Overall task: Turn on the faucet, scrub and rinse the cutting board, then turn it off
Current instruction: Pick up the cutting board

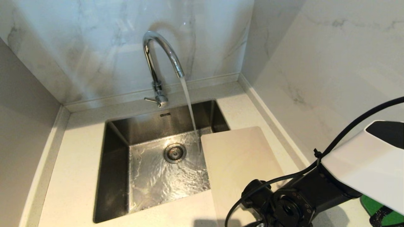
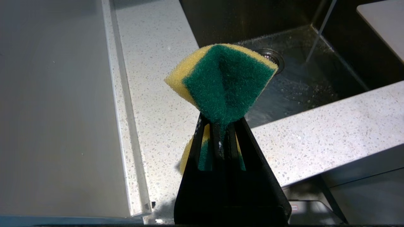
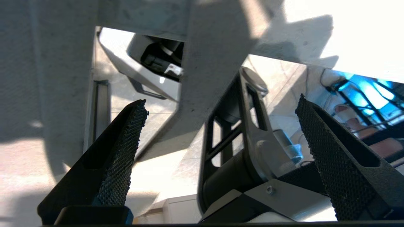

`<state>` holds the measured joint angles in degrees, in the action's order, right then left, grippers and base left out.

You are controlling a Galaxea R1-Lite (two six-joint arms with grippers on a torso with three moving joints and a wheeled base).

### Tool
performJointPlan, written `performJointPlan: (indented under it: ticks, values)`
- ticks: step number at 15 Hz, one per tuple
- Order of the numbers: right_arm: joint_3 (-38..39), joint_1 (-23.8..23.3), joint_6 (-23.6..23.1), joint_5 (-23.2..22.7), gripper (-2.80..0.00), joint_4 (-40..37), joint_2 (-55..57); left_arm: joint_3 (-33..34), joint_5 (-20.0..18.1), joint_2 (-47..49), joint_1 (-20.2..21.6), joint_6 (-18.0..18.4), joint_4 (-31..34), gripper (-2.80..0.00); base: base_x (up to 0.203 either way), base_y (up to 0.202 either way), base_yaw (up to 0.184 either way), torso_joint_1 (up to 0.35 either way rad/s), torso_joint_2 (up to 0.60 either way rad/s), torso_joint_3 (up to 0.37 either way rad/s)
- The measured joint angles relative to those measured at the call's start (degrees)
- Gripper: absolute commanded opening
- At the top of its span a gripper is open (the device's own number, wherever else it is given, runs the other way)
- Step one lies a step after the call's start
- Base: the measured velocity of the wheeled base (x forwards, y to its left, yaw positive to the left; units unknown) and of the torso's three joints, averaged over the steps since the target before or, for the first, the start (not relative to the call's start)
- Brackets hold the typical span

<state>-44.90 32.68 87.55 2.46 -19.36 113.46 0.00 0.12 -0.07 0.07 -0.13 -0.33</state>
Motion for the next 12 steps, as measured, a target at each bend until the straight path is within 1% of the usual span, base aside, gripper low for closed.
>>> performJointPlan:
  ticks: [6, 10, 12]
  values:
    - [2.2, 0.0, 0.0, 0.8, 0.0, 7.3, 1.6, 0.0, 0.0, 0.0, 0.0, 0.0, 0.0, -2.8, 0.0, 0.0, 0.0, 0.0, 0.0, 0.0]
    - [3.8, 0.7, 0.2, 3.0, 0.0, 11.1, 2.6, 0.0, 0.0, 0.0, 0.0, 0.0, 0.0, -2.8, 0.0, 0.0, 0.0, 0.0, 0.0, 0.0]
    - [4.9, 1.6, 0.6, 5.4, 0.0, 13.2, 3.4, 0.0, 0.0, 0.0, 0.0, 0.0, 0.0, -2.8, 0.0, 0.0, 0.0, -0.072, 0.14, 0.069]
